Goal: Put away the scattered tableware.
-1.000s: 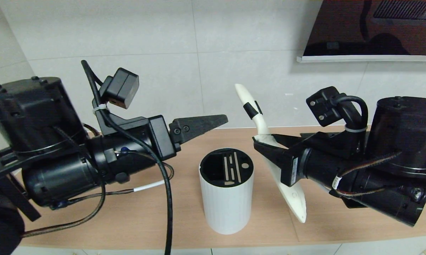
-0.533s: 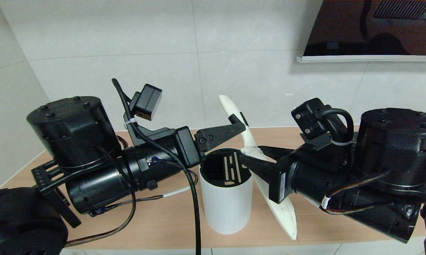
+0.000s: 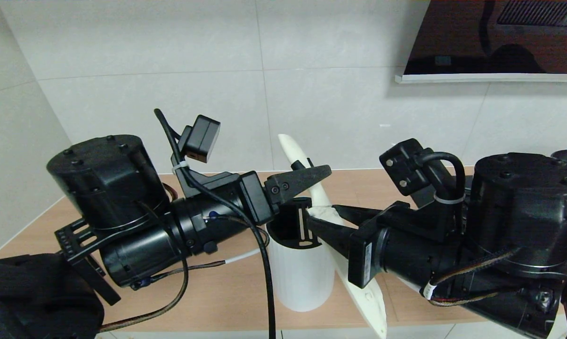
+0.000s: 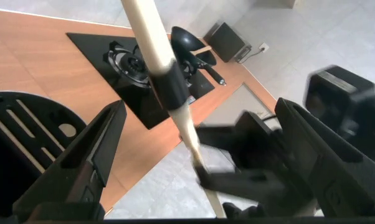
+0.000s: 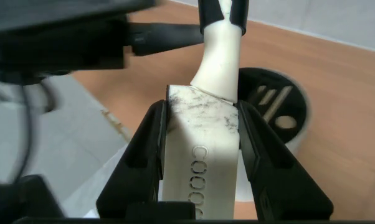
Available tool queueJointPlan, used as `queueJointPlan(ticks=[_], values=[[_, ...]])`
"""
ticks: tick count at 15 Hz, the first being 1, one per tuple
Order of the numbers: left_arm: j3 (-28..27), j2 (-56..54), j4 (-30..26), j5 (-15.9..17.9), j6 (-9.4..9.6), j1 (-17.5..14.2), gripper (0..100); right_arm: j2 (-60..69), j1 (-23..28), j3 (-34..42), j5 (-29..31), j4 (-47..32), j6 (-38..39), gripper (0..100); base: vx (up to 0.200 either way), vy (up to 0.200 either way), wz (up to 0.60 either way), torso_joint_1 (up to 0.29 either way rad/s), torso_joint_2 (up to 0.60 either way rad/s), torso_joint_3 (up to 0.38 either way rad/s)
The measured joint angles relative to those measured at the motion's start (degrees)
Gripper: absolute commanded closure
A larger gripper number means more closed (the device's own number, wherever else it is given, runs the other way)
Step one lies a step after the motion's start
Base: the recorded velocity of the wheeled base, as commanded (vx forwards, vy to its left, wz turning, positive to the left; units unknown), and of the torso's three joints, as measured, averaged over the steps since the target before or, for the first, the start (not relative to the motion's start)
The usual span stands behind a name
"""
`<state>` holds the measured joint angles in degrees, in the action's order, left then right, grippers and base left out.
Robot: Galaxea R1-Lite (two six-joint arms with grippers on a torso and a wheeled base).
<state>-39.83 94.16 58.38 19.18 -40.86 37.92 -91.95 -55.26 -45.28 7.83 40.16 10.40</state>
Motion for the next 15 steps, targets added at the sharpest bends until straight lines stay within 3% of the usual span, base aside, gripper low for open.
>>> queueJointPlan(ticks=[11,12,15], values=[[-0.09,0.73,0.29,-0.55,0.09,0.24,0,-0.55,-1.99,0.85,-0.24,0.32,0.16,100,0.000,0.000,0.00,0.000,0.00,0.000],[-0.09,0.79,0.29,-0.55,0.09,0.22,100,-0.55,-2.04,0.93,-0.59,0.43,0.16,100,0.000,0.000,0.00,0.000,0.00,0.000],[-0.09,0.93,0.30,-0.55,0.11,0.20,100,-0.51,-2.15,1.12,-0.90,0.44,0.16,100,0.000,0.000,0.00,0.000,0.00,0.000]])
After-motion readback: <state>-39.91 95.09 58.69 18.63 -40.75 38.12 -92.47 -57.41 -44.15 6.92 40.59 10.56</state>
